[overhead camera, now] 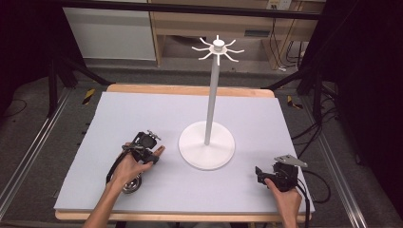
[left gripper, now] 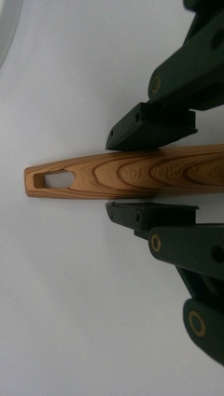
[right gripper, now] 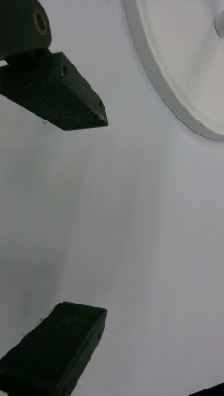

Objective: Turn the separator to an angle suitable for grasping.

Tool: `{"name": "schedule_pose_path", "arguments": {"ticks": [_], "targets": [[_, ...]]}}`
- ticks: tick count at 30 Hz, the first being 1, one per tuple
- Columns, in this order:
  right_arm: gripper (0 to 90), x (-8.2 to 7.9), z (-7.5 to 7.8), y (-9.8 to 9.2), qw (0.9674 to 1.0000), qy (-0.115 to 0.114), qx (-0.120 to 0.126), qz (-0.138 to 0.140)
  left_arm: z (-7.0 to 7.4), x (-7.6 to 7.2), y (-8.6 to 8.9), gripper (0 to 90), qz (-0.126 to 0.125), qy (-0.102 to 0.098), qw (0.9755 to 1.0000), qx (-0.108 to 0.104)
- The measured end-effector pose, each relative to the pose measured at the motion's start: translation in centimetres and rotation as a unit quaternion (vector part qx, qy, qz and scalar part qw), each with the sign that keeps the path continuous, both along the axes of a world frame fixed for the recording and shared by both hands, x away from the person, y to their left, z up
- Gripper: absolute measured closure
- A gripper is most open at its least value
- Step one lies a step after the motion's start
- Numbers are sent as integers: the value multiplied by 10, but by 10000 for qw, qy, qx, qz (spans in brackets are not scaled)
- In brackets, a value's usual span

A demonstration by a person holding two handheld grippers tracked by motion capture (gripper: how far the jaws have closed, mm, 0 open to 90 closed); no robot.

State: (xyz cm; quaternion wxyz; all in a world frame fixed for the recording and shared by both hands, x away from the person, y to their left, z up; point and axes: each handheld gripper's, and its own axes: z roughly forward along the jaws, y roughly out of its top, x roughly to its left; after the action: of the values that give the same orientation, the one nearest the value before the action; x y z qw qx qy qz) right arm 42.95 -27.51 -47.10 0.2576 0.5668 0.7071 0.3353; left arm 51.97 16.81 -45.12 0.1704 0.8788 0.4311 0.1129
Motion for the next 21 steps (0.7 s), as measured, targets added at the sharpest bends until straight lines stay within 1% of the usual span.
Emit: {"name": "schedule_pose_path", "arguments": {"ticks": [3,7,11,16,18,19,20,21], "targets": [[83,0,0,0,10000,3,2,-8,0,0,0,646,-8,10,10000,-19],[84,0,0,0,10000,10,5,-3,1,-1,-1,663,34,32,10000,23],[83,0,0,0,10000,9,-8,4,1,0,0,671,80,55,9999,-53],[84,0,0,-1,10000,6,-5,1,0,-1,1,673,72,8,9999,-112],[84,0,0,-2,10000,-1,-7,0,1,-3,1,673,78,-66,9999,-125],[84,0,0,-2,10000,3,-5,-2,1,-3,1,674,78,-66,9999,-125],[84,0,0,-2,10000,-1,-10,-2,1,-5,1,674,27,-118,9998,-127],[84,0,0,-2,10000,-1,-10,-2,1,-5,1,674,27,-118,9998,-127]]}}
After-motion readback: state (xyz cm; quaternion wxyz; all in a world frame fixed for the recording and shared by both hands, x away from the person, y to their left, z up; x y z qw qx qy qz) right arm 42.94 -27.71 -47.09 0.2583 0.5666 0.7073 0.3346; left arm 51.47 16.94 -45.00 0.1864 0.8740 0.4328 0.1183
